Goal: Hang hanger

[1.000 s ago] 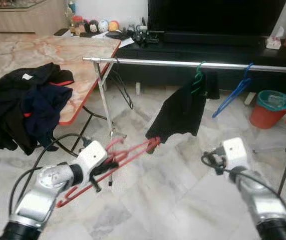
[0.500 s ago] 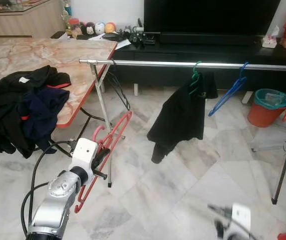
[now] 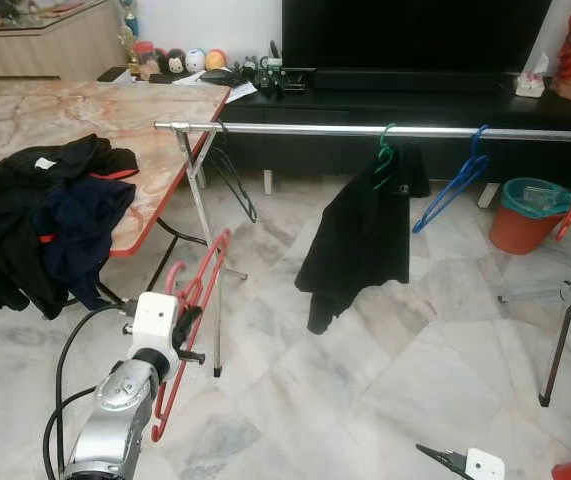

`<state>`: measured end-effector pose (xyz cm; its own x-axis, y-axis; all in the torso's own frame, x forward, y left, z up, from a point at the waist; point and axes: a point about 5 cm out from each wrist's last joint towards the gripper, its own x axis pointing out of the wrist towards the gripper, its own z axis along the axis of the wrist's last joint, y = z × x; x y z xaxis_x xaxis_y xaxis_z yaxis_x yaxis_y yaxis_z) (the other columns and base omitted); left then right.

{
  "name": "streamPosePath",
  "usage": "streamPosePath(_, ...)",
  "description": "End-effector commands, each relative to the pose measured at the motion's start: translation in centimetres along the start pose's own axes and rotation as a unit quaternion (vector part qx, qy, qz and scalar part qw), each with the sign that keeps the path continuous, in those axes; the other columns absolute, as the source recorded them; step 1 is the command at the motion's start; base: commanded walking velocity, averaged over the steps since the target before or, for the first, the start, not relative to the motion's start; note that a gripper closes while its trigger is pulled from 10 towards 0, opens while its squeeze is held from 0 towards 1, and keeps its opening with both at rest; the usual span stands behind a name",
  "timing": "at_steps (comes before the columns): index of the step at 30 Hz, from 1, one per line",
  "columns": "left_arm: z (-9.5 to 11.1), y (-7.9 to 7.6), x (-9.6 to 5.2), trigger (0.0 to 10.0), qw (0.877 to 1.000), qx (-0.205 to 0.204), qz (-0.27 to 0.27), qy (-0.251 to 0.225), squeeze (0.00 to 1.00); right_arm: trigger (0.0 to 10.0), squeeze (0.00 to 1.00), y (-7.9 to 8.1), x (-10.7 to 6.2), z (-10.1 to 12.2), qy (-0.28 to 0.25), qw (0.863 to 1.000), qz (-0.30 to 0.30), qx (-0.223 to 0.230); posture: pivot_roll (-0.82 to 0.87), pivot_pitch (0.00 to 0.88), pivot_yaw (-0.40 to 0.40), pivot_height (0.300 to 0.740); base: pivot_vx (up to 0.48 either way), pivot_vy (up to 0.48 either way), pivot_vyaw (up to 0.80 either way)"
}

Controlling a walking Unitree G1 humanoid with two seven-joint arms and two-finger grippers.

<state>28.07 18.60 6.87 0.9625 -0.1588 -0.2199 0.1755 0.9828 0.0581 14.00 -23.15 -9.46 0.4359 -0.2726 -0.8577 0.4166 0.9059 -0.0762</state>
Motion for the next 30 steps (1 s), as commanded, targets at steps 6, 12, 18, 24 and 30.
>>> streamPosePath(6,0.2,1.4,-0.3,10.0,1.0,0.02,0.019,-0.009,0.0,10.0,0.0,-0.4,-0.1,-0.9,0.012,1.0,0.004,-0.029,-0.08,0.0,-0.007,0.74,0.161,0.0,0.0)
streamPosePath(12,0.8,2.1,-0.1,10.0,0.999,0.031,0.026,-0.017,0.0,10.0,0.0,0.1,-0.1,-0.5,0.007,1.0,0.008,-0.029,-0.07,0.0,-0.012,0.74,0.279,0.0,0.0)
streamPosePath(18,1.0,2.5,-0.2,10.0,0.999,0.034,0.028,-0.02,0.0,10.0,0.0,0.1,-0.1,-0.6,0.014,0.999,0.004,-0.029,-0.07,0.0,-0.005,0.74,0.297,0.0,-0.26)
streamPosePath(24,1.3,2.2,0.1,10.0,0.999,0.038,0.015,-0.02,0.0,10.0,0.0,0.3,0.0,-0.3,0.01,0.999,0.007,-0.031,-0.07,0.0,-0.007,0.74,0.322,0.0,-0.63)
streamPosePath(30,1.3,2.3,0.1,10.0,0.999,0.036,0.017,-0.022,0.0,10.0,0.0,0.4,0.0,0.0,0.006,1.0,0.008,-0.03,-0.06,0.0,-0.011,0.74,0.331,0.0,0.0)
